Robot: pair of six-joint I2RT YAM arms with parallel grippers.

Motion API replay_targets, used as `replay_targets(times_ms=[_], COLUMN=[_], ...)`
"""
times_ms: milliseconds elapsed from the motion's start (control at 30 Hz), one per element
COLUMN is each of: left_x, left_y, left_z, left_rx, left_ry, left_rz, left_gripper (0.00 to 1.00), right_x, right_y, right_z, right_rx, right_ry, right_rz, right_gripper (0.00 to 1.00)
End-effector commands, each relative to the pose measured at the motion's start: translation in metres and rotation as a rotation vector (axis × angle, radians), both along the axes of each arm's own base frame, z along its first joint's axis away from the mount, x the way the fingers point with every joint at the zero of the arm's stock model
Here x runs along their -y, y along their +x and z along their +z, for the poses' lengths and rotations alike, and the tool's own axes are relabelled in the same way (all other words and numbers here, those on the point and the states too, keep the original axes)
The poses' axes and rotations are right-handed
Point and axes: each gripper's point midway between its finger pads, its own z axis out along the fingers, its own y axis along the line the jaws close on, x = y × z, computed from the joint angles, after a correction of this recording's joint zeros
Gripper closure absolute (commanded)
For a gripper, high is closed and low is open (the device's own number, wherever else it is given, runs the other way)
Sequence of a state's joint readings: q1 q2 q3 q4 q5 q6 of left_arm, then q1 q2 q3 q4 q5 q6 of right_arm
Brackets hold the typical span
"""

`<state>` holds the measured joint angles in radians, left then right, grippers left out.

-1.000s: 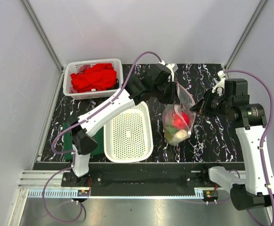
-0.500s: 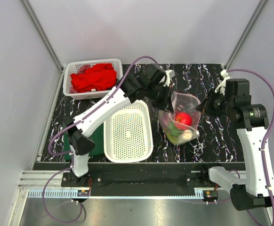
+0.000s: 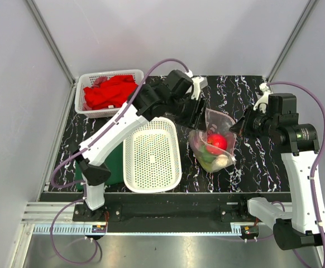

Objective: Open the zip-top bag and remove the fake food

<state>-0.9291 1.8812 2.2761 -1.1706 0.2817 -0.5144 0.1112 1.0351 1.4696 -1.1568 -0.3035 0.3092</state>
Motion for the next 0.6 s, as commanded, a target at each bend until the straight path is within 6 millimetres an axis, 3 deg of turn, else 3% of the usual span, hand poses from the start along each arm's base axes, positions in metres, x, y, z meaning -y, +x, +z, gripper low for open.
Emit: replay_targets(times_ms=[0, 33, 67, 133, 167, 267, 400, 567], left_x=[-0.001, 0.008, 0.014, 0.031, 0.040, 0.058, 0.071, 0.073], left_y=[-0.007, -0.015, -0.017, -0.024, -0.022, -0.019, -0.004, 0.014], left_z=[0.089, 0.111, 0.105, 0.112, 0.100, 0.082, 0.059, 0.035], left_rx=[0.335, 0.394, 0.408, 0.484, 0.478, 0.460, 0.535, 0.545], left_ry=[-0.181, -0.260, -0.263, -0.314, -0.297, -0.278, -0.225, -0.180], left_rz=[-0.021, -0.043, -0.063, -0.124, -0.140, -0.185, -0.244, -0.285], left_gripper=[0.42, 0.45, 0.47, 0.54, 0.62, 0.73, 0.73, 0.78], right_x=[-0.011, -0.012, -0.013, -0.013, -0.013, -0.015, -0.014, -0.013], right_y=[-0.001, -0.002, -0.003, -0.004, -0.004, -0.005, -0.006, -0.009], right_z=[0.013, 0.013, 0.013, 0.015, 0.015, 0.018, 0.022, 0.020], right_rx=[0.051, 0.044, 0.042, 0.046, 0.046, 0.042, 0.049, 0.041], right_ry=[0.044, 0.051, 0.054, 0.058, 0.057, 0.068, 0.070, 0.065], right_rz=[0.059, 0.064, 0.066, 0.067, 0.065, 0.066, 0.064, 0.062], right_gripper=[1.00, 1.00, 1.00, 1.00, 1.00, 1.00, 1.00, 1.00])
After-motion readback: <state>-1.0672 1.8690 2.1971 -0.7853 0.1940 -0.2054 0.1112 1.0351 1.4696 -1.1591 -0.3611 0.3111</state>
